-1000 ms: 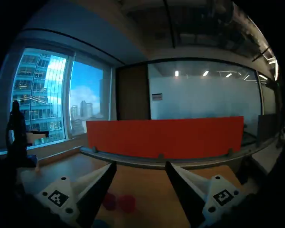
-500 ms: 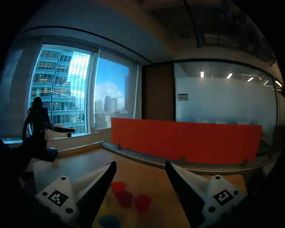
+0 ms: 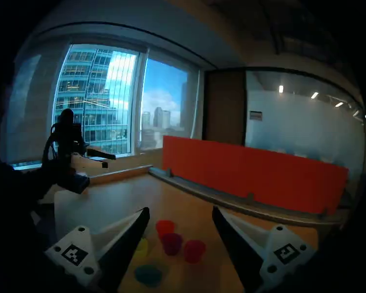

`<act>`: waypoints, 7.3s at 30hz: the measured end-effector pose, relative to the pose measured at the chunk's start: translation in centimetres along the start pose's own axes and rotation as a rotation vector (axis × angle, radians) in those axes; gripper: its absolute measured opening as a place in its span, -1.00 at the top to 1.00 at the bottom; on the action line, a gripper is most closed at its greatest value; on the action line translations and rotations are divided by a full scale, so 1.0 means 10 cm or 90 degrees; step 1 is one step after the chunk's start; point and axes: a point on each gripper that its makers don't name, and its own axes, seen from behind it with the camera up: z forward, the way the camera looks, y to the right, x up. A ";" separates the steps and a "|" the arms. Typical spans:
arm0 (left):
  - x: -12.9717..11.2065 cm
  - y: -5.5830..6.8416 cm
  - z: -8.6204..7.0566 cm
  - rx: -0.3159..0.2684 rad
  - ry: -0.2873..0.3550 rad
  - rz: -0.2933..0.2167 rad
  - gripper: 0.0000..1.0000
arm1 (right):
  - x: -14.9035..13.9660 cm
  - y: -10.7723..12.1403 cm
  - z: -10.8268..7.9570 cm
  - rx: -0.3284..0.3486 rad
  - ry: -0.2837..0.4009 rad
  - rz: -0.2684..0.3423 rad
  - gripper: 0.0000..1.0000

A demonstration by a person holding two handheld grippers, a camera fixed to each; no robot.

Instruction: Pour water

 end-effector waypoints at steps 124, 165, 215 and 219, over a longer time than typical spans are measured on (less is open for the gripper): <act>-2.71 0.18 1.18 -0.095 -0.320 0.028 -0.97 | -2.60 -0.61 0.32 0.172 -0.339 -0.072 -0.99; -2.56 0.16 1.12 -0.090 -0.302 0.035 -0.80 | -2.92 -0.77 0.71 0.177 -0.329 -0.069 -0.96; -1.19 0.18 0.75 -0.041 -0.049 0.000 -0.81 | -1.26 -0.35 0.71 0.045 -0.063 -0.026 -0.82; -1.07 0.21 0.74 -0.041 -0.021 -0.009 -0.81 | -1.13 -0.32 0.72 0.040 -0.042 -0.018 -0.82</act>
